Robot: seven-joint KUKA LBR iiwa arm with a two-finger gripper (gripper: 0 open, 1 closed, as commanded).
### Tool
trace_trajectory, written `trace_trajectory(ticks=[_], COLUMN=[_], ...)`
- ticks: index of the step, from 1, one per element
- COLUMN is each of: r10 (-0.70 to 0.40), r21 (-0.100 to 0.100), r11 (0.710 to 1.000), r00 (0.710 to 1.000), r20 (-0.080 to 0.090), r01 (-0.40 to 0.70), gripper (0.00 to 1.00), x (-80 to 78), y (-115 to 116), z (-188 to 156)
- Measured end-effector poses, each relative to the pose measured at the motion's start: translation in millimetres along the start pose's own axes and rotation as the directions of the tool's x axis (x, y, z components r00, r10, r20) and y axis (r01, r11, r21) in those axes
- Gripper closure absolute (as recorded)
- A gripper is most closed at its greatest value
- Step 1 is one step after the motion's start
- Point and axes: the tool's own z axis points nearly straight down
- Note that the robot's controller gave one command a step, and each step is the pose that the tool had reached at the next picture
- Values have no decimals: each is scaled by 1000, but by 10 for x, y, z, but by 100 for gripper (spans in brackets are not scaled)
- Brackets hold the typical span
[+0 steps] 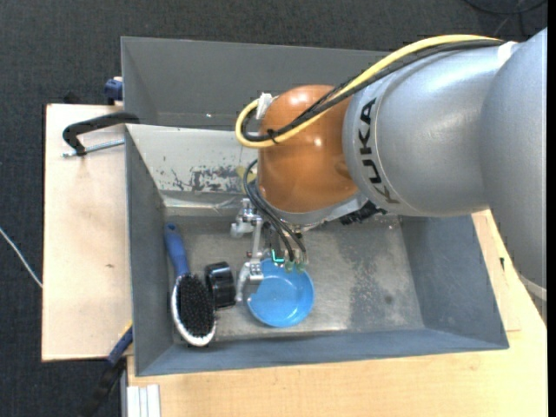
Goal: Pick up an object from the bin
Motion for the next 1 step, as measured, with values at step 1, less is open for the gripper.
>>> trace_trajectory(ticks=[1], r10=[-306], r21=[1], r11=[952], r00=[952], r20=[11], r01=[306], gripper=[0], x=[-200], y=[-154], z=[935])
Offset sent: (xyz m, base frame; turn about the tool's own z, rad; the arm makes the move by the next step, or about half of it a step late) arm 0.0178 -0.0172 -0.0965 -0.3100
